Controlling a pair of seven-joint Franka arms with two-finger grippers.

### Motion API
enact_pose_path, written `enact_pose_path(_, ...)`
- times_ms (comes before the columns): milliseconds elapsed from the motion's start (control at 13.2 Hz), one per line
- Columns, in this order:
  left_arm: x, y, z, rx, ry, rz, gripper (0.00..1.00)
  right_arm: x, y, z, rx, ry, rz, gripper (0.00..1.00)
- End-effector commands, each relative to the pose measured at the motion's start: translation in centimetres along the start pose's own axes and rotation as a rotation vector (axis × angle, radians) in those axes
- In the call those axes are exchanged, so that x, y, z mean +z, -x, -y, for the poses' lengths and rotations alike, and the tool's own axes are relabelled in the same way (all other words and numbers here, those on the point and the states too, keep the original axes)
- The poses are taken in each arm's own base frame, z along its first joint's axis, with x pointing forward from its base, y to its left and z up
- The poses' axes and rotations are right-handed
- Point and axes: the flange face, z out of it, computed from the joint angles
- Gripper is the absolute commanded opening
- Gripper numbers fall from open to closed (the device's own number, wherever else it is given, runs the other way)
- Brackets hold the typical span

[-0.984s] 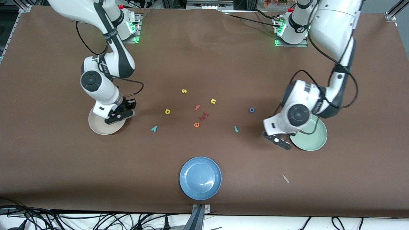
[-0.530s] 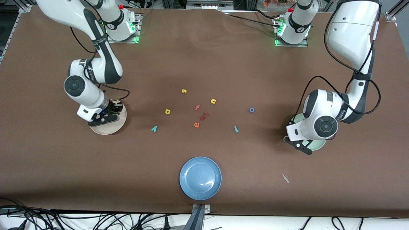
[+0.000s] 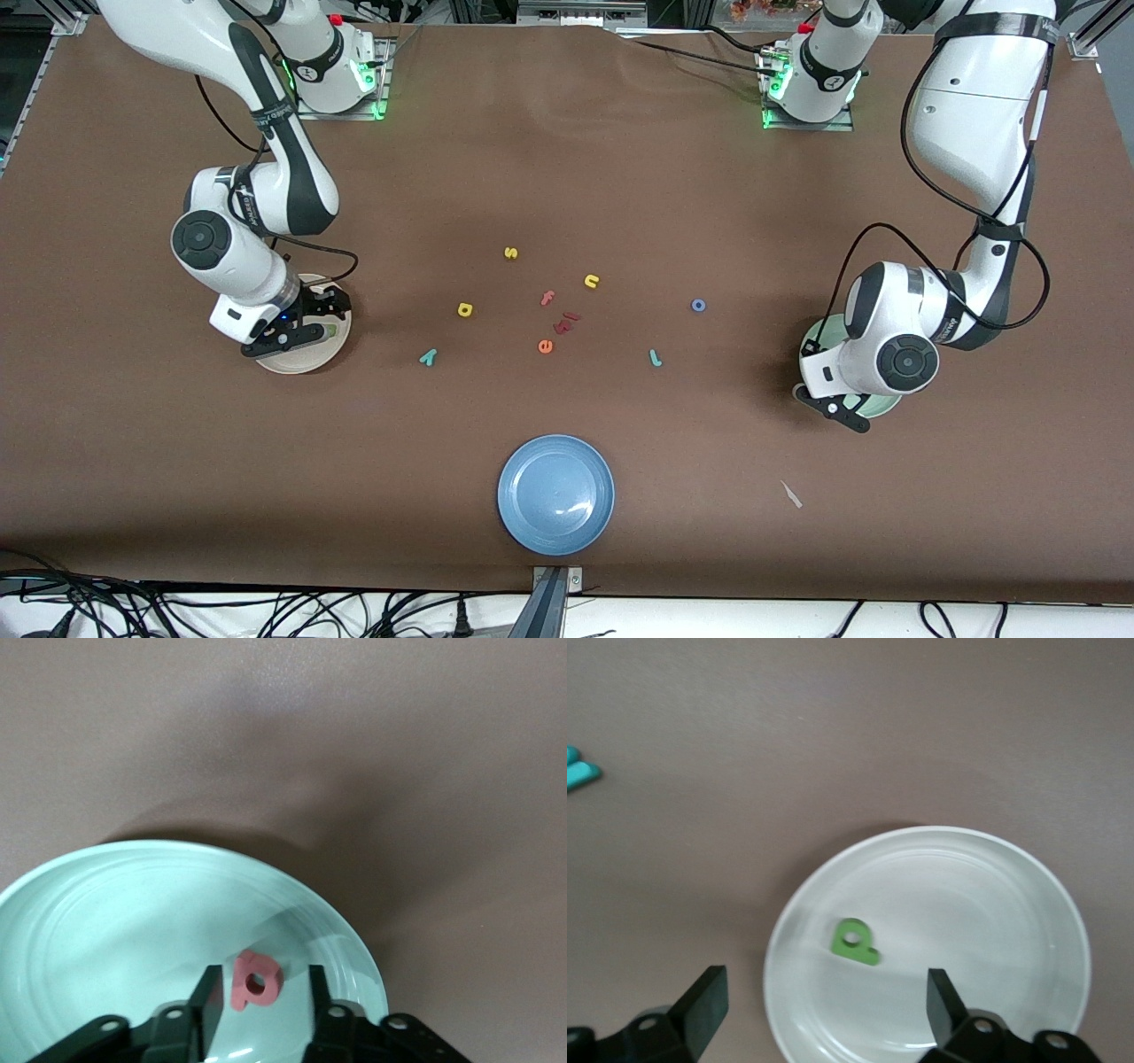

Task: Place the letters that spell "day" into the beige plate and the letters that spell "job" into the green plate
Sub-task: 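Release d over the white plate while the left gripper releases p, then reach the right gripper to yellow a while the left gripper reaches blue o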

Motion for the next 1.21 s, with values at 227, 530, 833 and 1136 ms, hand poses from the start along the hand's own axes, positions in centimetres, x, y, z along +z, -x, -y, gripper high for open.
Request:
enact_pose_path(227, -2.8, -0.7, -3.0, 0.037, 0.002, -0.023, 1.00, -0.4, -1.2, 10.6, 0.225, -0.065, 0.014, 1.00)
enact_pose_path(530, -5.9, -1.7, -9.5, -0.138, 0.071, -0.038, 1.00, 0.6, -2.5, 17.3, 0.350, -0.076, 0.020, 1.00)
enact_pose_path(833, -5.3, -2.2, -17.0, -0.343, 0.118, -0.015, 1.00, 3.2, -2.5, 21.9, 0.430, -0.092, -0.014, 1.00)
enact_pose_path(1136, -2.0, -0.2, -19.9, -0.318, 0.135, -0.084, 0.51, 5.1, -2.3, 22.2, 0.432, -0.091, -0.011, 1.00)
